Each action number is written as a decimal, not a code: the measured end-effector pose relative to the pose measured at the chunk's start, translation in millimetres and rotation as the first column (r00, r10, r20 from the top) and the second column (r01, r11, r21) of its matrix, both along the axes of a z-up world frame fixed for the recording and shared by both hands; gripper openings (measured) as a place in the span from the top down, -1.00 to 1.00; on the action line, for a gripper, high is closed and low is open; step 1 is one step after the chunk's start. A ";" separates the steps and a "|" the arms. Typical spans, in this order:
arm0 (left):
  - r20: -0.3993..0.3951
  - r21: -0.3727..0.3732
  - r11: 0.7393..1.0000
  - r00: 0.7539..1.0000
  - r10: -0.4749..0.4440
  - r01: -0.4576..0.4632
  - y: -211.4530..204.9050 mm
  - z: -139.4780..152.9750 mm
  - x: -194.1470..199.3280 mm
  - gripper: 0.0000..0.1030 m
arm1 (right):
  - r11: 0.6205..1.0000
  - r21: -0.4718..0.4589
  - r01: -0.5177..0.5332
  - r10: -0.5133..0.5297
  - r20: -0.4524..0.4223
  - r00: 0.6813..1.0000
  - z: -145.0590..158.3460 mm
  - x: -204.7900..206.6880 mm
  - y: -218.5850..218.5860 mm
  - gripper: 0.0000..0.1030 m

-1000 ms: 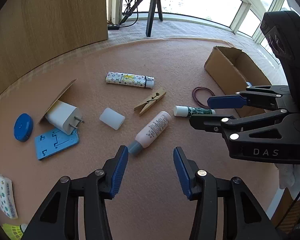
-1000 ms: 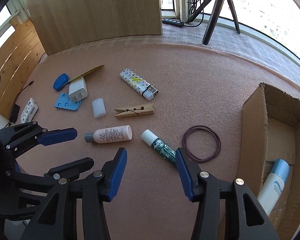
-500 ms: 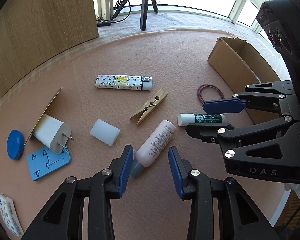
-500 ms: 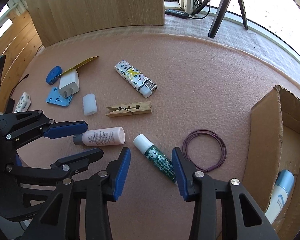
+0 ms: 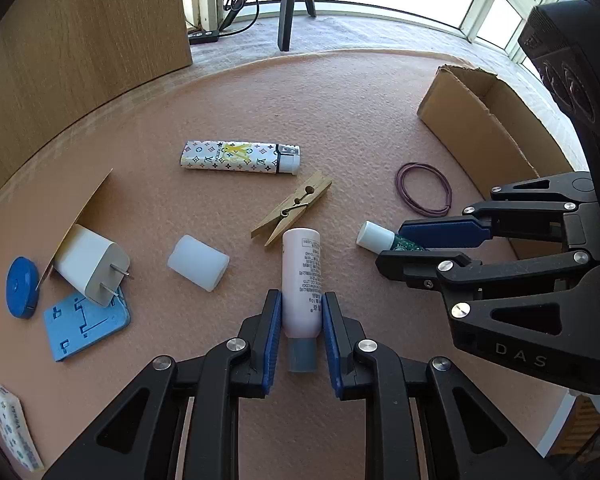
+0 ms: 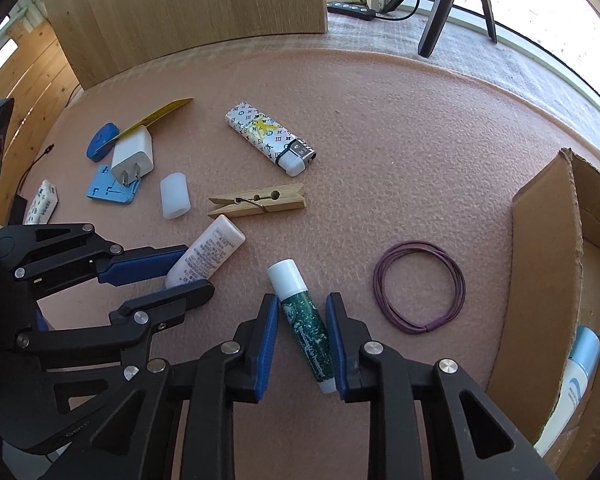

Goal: Organize objects
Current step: 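Grasp the green glue stick with the right gripper while the left grasps the pink lotion bottle, then carry the glue stick and lotion bottle into the box and open both grippers, then raise both open grippers out of the box, then move the right gripper to the wooden clothespin while the left approaches the white block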

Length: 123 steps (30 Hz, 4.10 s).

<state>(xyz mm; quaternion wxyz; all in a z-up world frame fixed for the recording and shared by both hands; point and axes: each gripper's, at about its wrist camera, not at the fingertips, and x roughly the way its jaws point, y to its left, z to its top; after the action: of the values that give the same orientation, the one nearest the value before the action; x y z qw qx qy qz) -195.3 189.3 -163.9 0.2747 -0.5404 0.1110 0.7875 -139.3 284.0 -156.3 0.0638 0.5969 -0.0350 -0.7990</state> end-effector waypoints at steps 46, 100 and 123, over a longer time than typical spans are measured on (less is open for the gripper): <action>-0.097 0.181 0.977 0.990 -0.099 0.115 153.4 90.6 32.4 0.58 | 0.900 -0.113 0.422 -0.437 -0.225 0.871 80.5 152.3 167.1 0.73; -0.067 0.070 0.989 0.988 0.136 -0.132 34.3 57.6 -16.9 -0.47 | 0.953 -0.121 0.279 -0.301 -0.237 0.924 80.4 91.7 123.6 -0.44; 0.006 0.040 0.987 0.988 0.157 -0.157 -12.5 11.3 -51.5 0.16 | 0.924 -0.280 0.259 -0.258 0.043 0.965 16.0 -51.7 39.0 0.13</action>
<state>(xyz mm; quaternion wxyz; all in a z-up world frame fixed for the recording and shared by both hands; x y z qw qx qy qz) -246.8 176.8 -152.6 0.2230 -0.5429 0.0516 0.8080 -190.9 323.0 -140.3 0.0426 0.5738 -0.2273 -0.7857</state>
